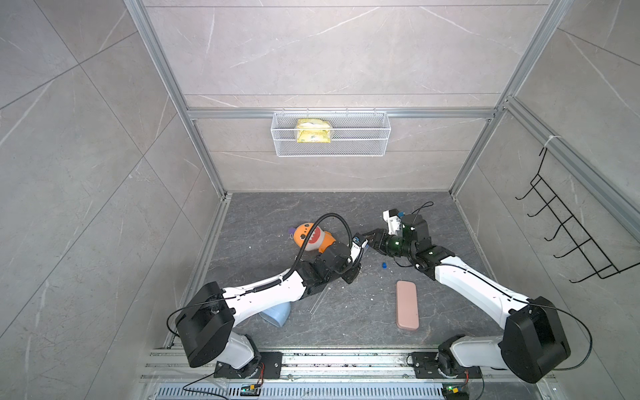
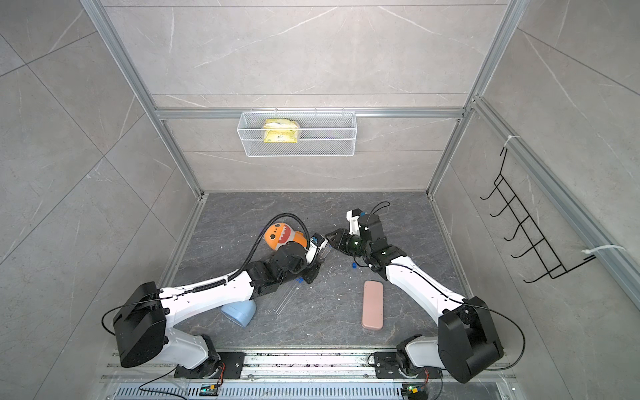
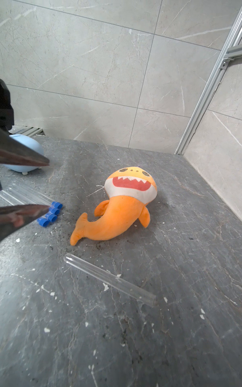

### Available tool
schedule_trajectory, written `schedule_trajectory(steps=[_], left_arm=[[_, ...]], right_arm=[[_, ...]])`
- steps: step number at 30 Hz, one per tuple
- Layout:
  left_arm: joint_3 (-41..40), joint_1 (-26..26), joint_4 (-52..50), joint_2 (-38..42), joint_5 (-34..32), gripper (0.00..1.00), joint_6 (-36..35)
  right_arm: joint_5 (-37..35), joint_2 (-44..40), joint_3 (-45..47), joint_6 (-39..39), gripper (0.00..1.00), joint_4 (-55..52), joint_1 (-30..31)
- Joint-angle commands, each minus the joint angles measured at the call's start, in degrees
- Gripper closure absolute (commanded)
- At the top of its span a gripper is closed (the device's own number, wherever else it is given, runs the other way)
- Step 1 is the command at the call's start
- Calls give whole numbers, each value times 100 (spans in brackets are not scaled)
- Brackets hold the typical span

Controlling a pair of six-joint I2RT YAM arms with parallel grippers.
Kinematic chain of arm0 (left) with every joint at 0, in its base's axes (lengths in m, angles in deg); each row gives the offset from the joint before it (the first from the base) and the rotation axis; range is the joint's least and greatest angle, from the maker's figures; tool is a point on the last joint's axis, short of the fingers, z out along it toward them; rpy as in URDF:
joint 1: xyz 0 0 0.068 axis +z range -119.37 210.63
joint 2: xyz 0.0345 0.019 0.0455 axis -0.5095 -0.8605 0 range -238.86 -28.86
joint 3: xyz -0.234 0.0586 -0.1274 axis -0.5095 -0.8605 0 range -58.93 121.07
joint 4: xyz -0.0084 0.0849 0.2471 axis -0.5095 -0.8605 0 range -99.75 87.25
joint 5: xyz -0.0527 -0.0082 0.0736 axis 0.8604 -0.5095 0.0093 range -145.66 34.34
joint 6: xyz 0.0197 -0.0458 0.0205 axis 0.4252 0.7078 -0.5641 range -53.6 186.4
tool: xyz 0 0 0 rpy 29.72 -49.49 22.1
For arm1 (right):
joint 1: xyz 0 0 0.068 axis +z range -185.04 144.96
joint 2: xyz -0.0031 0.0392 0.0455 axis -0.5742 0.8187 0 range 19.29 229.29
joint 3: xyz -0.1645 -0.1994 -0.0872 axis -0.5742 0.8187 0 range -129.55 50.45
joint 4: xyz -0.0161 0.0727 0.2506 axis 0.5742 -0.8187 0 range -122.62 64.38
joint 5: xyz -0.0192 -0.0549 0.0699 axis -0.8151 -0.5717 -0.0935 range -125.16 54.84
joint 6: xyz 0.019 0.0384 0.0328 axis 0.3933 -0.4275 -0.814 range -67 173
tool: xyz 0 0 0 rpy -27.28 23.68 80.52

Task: Remove stoppers from test tubes
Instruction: Open the stopper on the test tube.

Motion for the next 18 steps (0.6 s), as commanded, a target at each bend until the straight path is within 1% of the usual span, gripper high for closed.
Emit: schedule_trajectory(steps=[1, 4, 18], left_arm=[[50, 28, 228, 42, -2, 91, -120], [40, 34, 238, 43, -2, 91, -119], [57, 31, 275, 16, 7, 91, -103]], right_arm=[[110, 44, 52, -81, 69, 191, -1], [124, 61, 72, -109, 71, 242, -1], [152, 91, 142, -136, 76, 303, 2]])
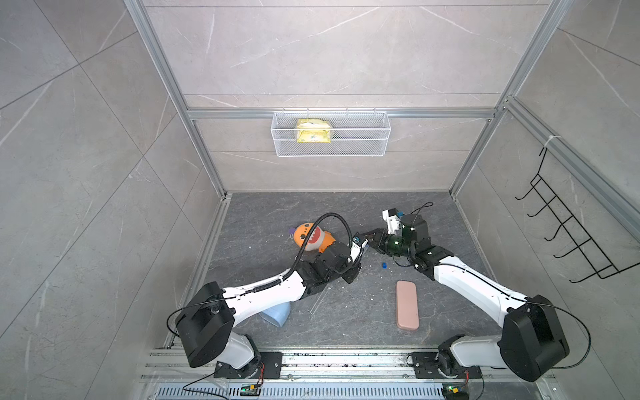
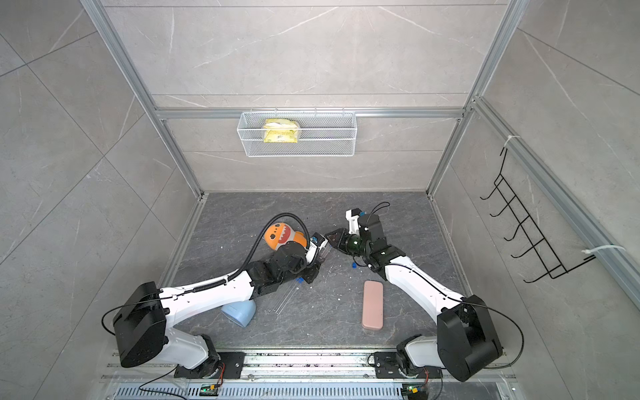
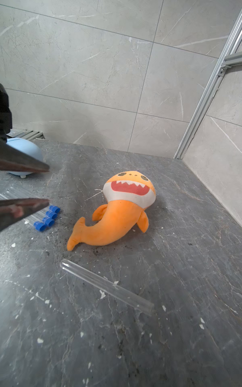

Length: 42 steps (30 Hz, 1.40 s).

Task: Remove stoppers from test tubes
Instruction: Open the stopper on the test tube.

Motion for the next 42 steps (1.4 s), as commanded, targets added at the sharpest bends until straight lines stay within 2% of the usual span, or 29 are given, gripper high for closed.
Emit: schedule_trajectory(steps=[1, 15, 24, 34, 42], left_arm=[[57, 31, 257, 16, 11, 91, -103], [66, 28, 257, -5, 42, 91, -77], [71, 31, 288, -19, 50, 91, -67], [75, 29, 180, 151, 112, 92, -14], [89, 29, 134, 150, 121, 95, -19]], right_arm=[[70, 37, 73, -47, 76, 104, 0], [37, 25, 110, -46, 85, 122, -5], [68, 59, 163, -73, 100, 194, -5], [-657, 51, 128, 368, 100, -168, 12], [-974, 120, 303, 389, 100, 110, 21]])
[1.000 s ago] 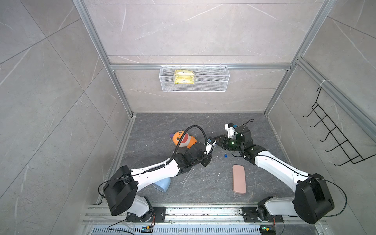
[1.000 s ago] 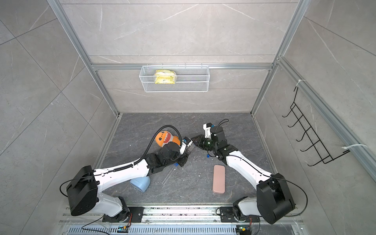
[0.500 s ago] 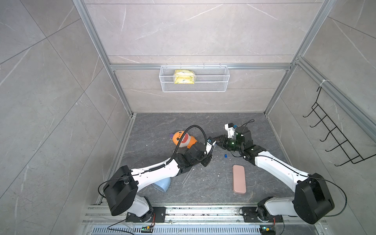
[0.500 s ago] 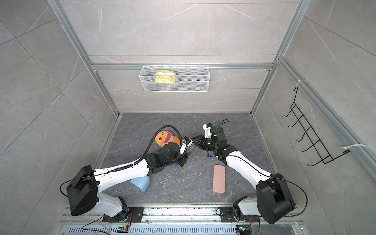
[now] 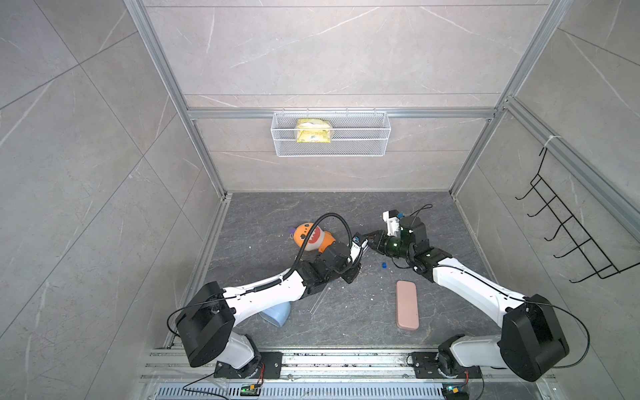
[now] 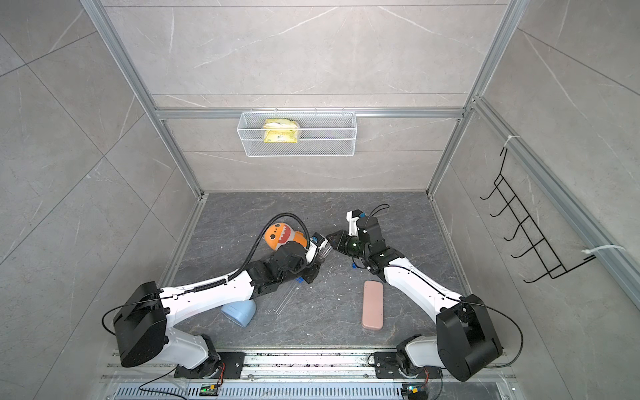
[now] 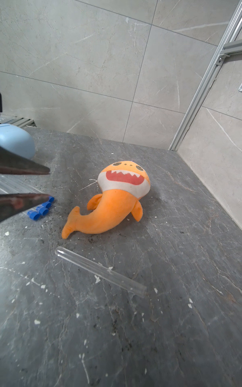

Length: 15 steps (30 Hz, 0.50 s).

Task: Remove stoppers from test tubes
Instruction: Open the stopper on the test tube.

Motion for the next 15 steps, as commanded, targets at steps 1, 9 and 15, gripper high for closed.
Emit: schedule_trajectory(steps=[1, 9, 15], left_arm=[[76, 22, 151, 118, 55, 96, -26], [-116, 118, 287, -87, -7, 100, 55], [-258, 235, 328, -144, 24, 100, 112]], right_arm=[[-452, 102, 146, 168, 100, 32, -39], [-256, -73, 144, 66, 100, 76, -123], [45, -236, 235, -159, 100, 212, -370]])
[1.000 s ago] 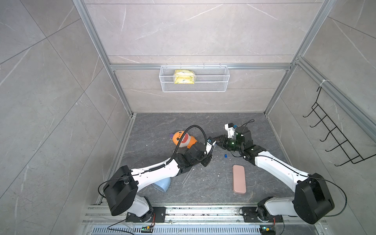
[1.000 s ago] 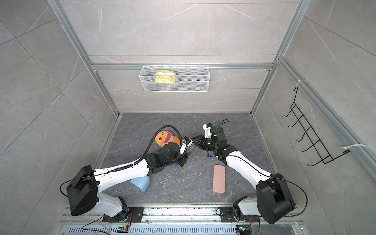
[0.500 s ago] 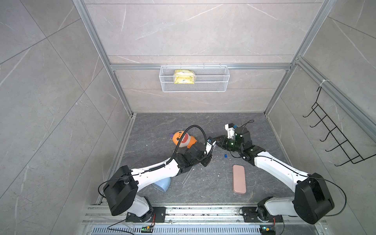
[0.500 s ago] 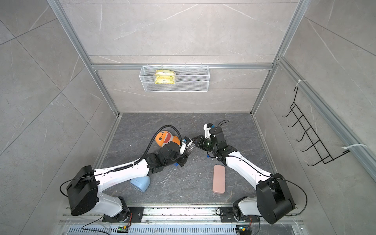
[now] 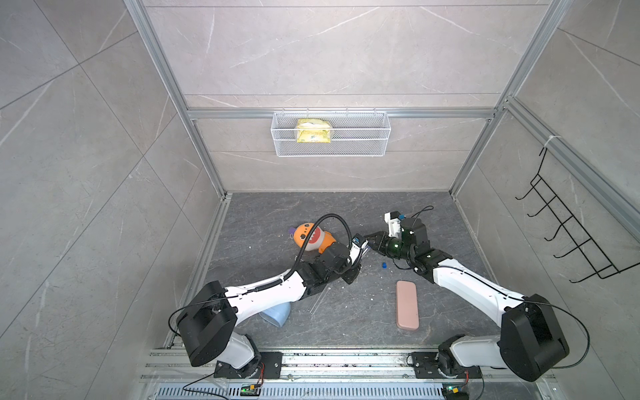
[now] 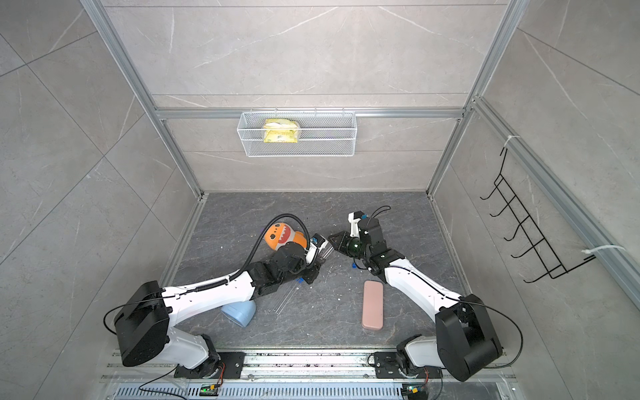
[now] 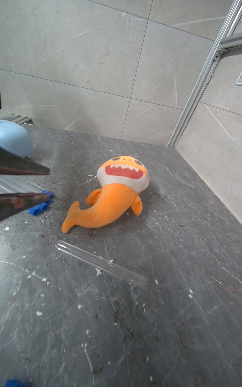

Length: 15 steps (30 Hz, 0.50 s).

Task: Remove stoppers from test tubes
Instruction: Open the stopper on the test tube.

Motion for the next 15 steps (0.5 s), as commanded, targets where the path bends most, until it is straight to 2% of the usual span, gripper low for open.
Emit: schedule_trajectory(steps=[1, 9, 13, 15], left_arm=[[-141, 161, 21, -73, -129, 100, 100], [-303, 269, -23, -103, -127, 100, 186], [-283, 278, -66, -101, -97, 100, 205], [-164, 277, -143, -159, -98, 100, 195]], right_arm=[[-43, -238, 110, -123, 100, 140, -281], [452, -309, 247, -636, 100, 608, -791], [123, -488, 149, -330, 100, 99, -946], [-321, -659, -31, 53, 100, -467, -956]])
